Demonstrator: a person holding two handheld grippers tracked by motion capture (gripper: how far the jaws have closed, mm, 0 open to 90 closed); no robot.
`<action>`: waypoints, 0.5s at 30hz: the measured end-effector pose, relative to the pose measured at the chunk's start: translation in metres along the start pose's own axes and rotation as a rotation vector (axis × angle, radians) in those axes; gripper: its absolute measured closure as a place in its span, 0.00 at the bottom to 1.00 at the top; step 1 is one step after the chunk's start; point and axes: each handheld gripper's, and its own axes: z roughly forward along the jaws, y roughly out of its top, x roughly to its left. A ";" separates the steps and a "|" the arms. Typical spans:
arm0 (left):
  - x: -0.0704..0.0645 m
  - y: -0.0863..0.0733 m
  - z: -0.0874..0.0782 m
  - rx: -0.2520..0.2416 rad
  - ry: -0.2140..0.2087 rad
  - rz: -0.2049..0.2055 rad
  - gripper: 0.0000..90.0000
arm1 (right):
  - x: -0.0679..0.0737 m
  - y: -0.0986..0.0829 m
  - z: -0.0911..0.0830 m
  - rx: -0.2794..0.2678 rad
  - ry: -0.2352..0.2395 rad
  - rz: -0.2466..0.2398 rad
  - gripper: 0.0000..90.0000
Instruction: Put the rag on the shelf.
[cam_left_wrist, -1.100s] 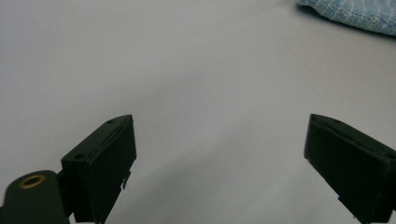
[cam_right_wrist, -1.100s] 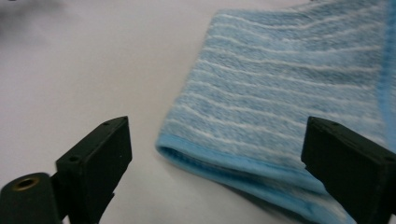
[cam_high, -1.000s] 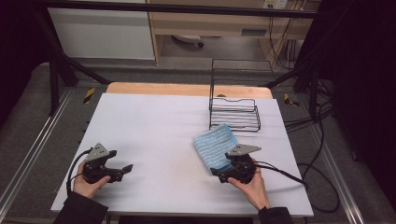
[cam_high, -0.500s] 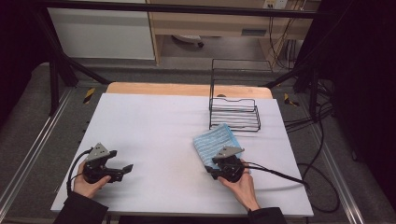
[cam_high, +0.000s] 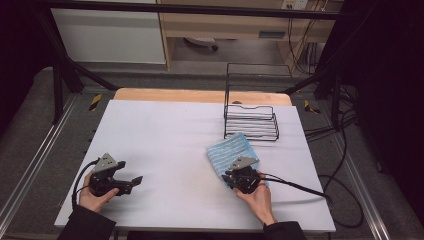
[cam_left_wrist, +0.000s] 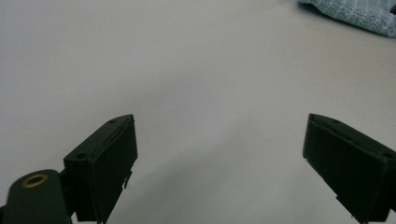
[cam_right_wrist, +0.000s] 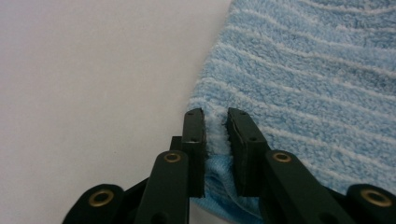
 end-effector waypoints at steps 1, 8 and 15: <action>0.000 0.000 0.000 -0.001 0.000 0.000 0.11 | -0.001 0.001 0.000 -0.002 0.005 0.005 0.90; 0.001 0.000 0.000 -0.001 0.000 -0.001 0.11 | -0.002 0.004 -0.009 -0.032 0.021 0.034 0.92; 0.001 0.000 0.000 -0.001 0.000 -0.003 0.12 | 0.000 0.008 -0.020 -0.080 0.105 0.104 0.92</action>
